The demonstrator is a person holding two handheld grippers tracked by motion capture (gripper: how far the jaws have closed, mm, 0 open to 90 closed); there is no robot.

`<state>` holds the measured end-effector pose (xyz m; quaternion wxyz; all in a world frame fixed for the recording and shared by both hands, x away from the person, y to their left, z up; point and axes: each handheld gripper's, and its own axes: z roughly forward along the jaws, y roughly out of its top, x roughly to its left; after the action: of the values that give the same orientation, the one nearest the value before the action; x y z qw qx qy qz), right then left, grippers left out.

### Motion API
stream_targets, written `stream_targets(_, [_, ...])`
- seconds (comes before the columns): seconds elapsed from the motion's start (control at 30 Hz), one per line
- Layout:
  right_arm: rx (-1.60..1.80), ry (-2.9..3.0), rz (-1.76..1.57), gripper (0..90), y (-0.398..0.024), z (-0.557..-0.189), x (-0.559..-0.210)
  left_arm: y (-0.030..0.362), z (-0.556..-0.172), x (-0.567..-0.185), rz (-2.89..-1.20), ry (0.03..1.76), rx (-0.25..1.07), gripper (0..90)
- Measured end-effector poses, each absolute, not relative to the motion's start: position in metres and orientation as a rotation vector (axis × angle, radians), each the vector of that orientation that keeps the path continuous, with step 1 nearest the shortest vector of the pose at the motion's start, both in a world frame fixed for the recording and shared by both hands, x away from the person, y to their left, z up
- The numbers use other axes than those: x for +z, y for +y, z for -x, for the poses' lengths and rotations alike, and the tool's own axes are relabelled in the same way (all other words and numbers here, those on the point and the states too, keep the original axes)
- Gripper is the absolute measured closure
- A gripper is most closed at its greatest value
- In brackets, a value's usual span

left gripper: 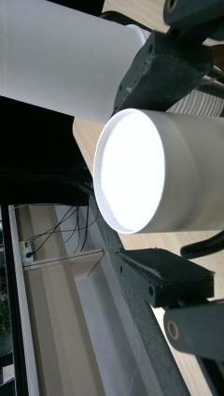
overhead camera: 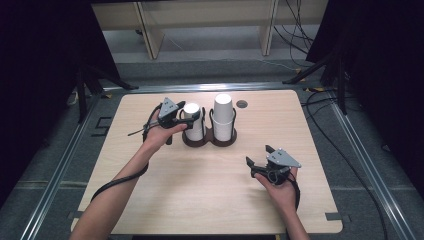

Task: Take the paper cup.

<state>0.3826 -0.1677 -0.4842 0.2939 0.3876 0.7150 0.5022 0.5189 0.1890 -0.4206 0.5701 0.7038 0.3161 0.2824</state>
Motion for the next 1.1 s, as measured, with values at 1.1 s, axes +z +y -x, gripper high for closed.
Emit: stream_targets(1.1, [1.321,1.921,-1.006,15.9,-0.167,-0.384,-0.485,0.189,-0.521,-0.407,-1.618,0.710,0.668,33.9])
